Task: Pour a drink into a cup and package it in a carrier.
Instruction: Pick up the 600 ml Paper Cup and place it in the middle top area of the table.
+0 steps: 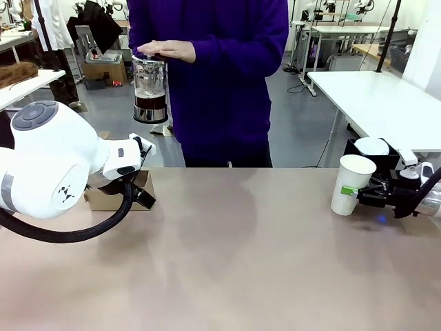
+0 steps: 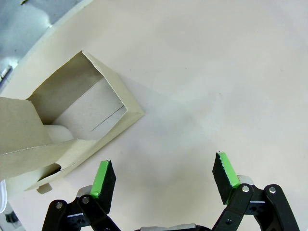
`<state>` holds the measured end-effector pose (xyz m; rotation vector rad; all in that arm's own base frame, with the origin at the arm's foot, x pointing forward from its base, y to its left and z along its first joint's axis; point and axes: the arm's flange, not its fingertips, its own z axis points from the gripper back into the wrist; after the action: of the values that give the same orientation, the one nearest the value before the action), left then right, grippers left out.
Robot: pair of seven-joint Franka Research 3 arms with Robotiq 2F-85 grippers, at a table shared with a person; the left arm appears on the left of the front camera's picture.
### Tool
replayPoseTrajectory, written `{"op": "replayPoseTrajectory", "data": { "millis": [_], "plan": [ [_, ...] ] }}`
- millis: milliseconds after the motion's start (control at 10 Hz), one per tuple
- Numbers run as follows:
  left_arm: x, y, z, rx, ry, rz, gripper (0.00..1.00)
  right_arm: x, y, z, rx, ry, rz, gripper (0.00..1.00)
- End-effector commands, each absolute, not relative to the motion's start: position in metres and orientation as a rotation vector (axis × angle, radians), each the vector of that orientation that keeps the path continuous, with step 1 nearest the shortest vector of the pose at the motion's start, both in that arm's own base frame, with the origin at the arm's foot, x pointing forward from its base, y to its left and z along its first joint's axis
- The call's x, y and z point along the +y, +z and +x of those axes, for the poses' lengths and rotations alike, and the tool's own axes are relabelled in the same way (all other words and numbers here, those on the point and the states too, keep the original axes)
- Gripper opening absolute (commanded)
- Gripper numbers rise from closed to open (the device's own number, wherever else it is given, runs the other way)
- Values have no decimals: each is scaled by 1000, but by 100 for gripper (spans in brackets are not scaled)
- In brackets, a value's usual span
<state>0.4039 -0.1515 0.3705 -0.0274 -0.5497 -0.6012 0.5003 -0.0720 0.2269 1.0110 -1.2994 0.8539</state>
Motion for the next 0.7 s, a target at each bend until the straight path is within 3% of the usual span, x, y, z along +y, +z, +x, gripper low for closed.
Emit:
{"op": "replayPoseTrajectory", "data": {
  "millis": [0,400,600],
  "plan": [
    [-151,371,404,-550,-602,-28,100,-73,227,500,-1304,842,1001,80],
    [-151,371,404,-550,-602,-28,100,-74,227,500,-1301,850,1008,80],
    [-151,371,404,-550,-602,-28,100,-32,254,502,-1353,750,966,80]
  ]
}}
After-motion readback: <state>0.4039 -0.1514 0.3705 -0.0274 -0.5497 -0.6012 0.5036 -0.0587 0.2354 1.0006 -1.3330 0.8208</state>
